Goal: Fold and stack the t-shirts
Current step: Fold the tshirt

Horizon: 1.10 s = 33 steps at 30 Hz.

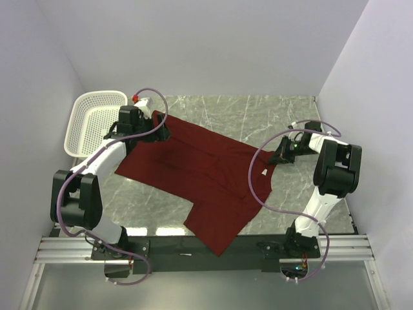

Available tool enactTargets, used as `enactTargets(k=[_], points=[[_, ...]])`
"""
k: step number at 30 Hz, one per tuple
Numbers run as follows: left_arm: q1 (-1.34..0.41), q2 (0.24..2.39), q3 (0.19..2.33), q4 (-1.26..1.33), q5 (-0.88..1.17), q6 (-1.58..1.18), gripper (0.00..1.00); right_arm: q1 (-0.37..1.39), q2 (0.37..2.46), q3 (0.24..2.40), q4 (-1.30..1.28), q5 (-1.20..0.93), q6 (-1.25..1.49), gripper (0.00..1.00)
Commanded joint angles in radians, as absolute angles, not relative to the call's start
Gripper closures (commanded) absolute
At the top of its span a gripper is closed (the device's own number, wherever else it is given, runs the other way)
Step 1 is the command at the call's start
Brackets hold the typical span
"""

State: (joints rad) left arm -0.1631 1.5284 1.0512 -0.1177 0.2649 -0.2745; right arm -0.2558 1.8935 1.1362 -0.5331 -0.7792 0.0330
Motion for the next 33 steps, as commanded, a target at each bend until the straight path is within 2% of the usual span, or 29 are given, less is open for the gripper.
enactTargets(k=[1,5,9,19,28,32,33], points=[[-0.164,1.497,1.048,-0.098,0.284,-0.258,0.08,-0.264,1.901,1.132,-0.552,-0.762,0.029,0.96],[-0.164,1.502,1.046,-0.095,0.288,-0.259,0.08,-0.264,1.876,1.127,-0.574,-0.746,0.008,1.0],[-0.164,1.511,1.049,-0.094,0.296,-0.265,0.08,-0.261,1.833,1.106,-0.581,-0.69,-0.043,1.0],[-0.164,1.513,1.048,-0.097,0.291,-0.261,0.08,-0.238,1.828,1.118,-0.58,-0.842,-0.002,0.99],[-0.164,1.513,1.046,-0.095,0.293,-0.261,0.08,-0.238,1.878,1.089,-0.647,-0.799,-0.072,0.91],[-0.164,1.511,1.048,-0.101,0.288,-0.258,0.08,-0.267,1.85,1.083,-0.692,-0.779,-0.13,0.79],[-0.164,1.508,1.049,-0.103,0.287,-0.255,0.08,-0.276,1.841,1.092,-0.705,-0.77,-0.143,0.78]])
